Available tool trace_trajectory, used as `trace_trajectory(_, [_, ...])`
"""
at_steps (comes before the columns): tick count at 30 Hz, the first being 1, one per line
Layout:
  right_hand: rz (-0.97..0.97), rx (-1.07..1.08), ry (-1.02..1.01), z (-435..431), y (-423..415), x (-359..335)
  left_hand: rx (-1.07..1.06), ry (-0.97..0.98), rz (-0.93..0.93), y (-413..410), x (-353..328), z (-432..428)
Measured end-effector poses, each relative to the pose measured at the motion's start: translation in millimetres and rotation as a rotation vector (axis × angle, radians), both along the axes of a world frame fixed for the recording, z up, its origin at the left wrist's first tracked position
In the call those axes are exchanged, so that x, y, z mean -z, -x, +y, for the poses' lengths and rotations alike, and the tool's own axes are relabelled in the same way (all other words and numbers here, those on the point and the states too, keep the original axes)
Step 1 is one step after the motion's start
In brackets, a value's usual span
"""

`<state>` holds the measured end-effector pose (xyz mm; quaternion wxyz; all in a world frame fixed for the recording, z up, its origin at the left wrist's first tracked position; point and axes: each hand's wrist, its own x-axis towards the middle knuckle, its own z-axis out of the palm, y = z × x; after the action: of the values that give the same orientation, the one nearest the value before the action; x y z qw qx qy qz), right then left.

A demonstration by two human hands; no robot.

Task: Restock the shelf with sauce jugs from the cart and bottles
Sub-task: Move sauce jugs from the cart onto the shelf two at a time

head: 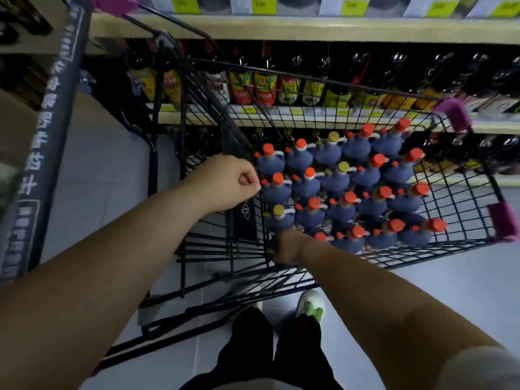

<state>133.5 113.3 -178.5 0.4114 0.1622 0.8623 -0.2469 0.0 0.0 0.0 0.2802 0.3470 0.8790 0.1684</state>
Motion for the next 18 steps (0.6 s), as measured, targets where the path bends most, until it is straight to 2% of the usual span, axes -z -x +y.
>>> trace_trajectory(10, [-0.010, -0.034, -0.084, 2, 7, 8, 0.046, 0.043, 0.060, 5, 8, -1])
trace_trajectory(15, [0.160, -0.001, -0.040, 3, 5, -16, 0.060, 0.076, 0.050, 2, 8, 0])
trace_trajectory(18, [0.306, 0.179, 0.041, 11, -6, -50, 0.073, 0.107, 0.012, -3, 7, 0])
